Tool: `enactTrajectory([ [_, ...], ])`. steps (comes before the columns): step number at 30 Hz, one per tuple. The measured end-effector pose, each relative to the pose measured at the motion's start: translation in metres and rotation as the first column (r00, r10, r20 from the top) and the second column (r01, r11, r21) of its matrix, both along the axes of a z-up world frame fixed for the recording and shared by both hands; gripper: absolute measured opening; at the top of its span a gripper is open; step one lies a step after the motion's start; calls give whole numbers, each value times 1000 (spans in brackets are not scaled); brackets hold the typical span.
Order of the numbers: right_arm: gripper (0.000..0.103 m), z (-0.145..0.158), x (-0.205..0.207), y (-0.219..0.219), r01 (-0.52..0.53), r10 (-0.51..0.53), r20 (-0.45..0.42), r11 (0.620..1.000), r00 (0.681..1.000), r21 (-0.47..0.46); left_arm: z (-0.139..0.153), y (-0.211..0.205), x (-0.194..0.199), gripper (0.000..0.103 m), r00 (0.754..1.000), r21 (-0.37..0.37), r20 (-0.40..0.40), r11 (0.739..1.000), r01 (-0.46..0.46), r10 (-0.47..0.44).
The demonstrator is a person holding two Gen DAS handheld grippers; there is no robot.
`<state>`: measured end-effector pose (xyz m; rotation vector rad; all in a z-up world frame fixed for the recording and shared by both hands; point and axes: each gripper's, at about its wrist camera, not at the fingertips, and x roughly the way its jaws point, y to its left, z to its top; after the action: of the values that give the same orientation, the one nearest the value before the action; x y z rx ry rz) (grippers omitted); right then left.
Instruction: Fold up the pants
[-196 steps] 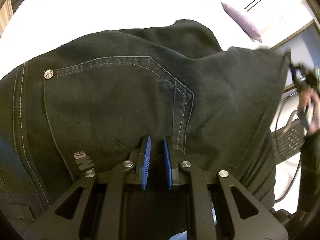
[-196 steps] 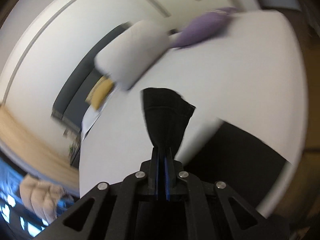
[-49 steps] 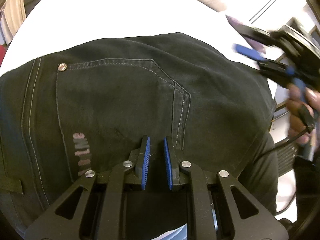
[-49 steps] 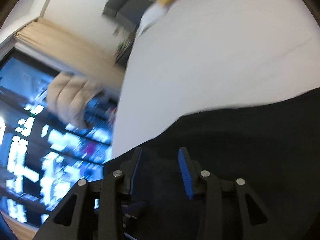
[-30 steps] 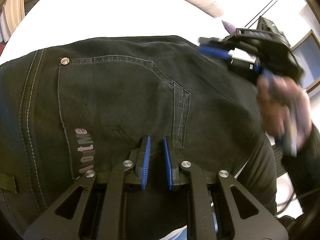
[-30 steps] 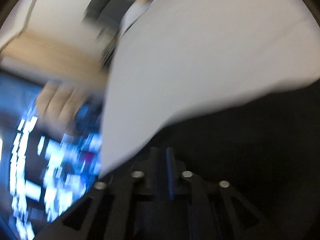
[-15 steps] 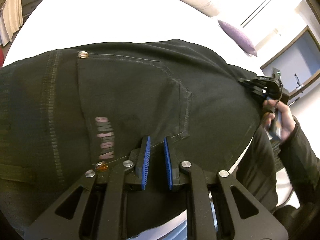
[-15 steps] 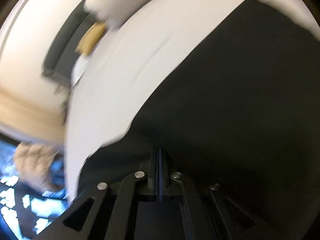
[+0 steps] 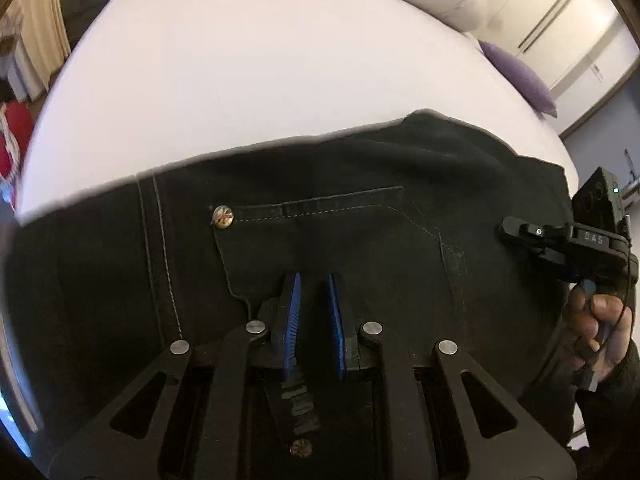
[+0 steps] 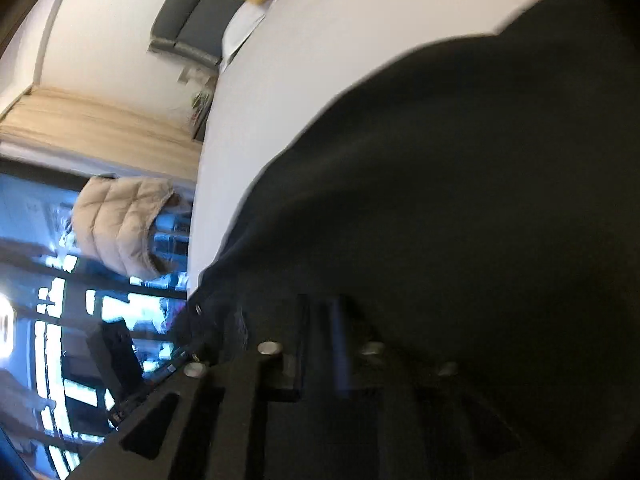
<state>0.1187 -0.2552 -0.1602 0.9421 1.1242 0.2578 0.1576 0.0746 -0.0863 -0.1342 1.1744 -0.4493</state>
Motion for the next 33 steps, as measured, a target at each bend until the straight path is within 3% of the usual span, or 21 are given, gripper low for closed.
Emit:
enactTrajectory([
  [3,0,-4,-13,-59,160,-160,-9,987,987,16,0,23,-1,14,999,-98,-28,995,-35,32],
  [5,0,1,-25,-104,286,-286,8,958,958,-27,1,26,-2,14,999,-93,-26,995,-27,24],
  [7,0,8,-40,-154,436,-436,27,894,900,-99,2,27,-1,14,999,-70,-26,997,-20,19],
  [8,0,10,-51,-182,524,-525,28,843,851,-120,2,22,-1,14,1000,-54,-25,998,-19,18],
  [11,2,27,-69,-222,647,-657,23,736,754,-200,20,5,-8,14,1000,26,-6,999,-30,31],
  [12,7,35,-71,-223,652,-662,32,726,749,-220,26,-4,-9,14,1000,38,3,999,-28,28],
  [13,15,43,-72,-218,645,-651,54,732,757,-219,33,-8,-10,14,1000,33,17,999,-18,17],
  [14,17,51,-66,-206,611,-609,77,768,790,-192,40,-12,-11,14,1000,19,28,1000,-9,9],
  [17,22,60,-26,-121,357,-352,99,934,931,-35,47,-32,-6,14,999,4,45,1000,18,-18],
  [20,26,53,15,-28,100,-111,116,991,987,93,35,-52,7,14,999,22,29,999,32,-33],
  [23,34,27,66,58,-40,35,40,991,999,126,13,-50,11,14,999,39,-31,999,27,-25],
  [24,34,18,73,61,-36,36,-1,993,999,112,9,-45,10,14,999,12,-31,1000,15,-14],
  [25,25,9,81,59,-17,20,-26,994,999,112,8,-42,9,14,999,-7,-33,1000,8,-9],
  [26,11,4,90,44,9,-5,-32,991,999,136,7,-39,9,14,999,-17,-37,1000,7,-7],
  [28,0,3,89,20,75,-71,-37,990,997,117,9,-28,5,14,999,-26,-36,1000,8,-9],
  [31,0,-1,48,-50,271,-271,-21,958,962,97,10,-26,2,14,1000,-3,-24,1000,12,-12],
  [33,0,-4,27,-88,407,-407,-6,912,913,49,10,-29,0,14,1000,13,-14,1000,16,-16],
])
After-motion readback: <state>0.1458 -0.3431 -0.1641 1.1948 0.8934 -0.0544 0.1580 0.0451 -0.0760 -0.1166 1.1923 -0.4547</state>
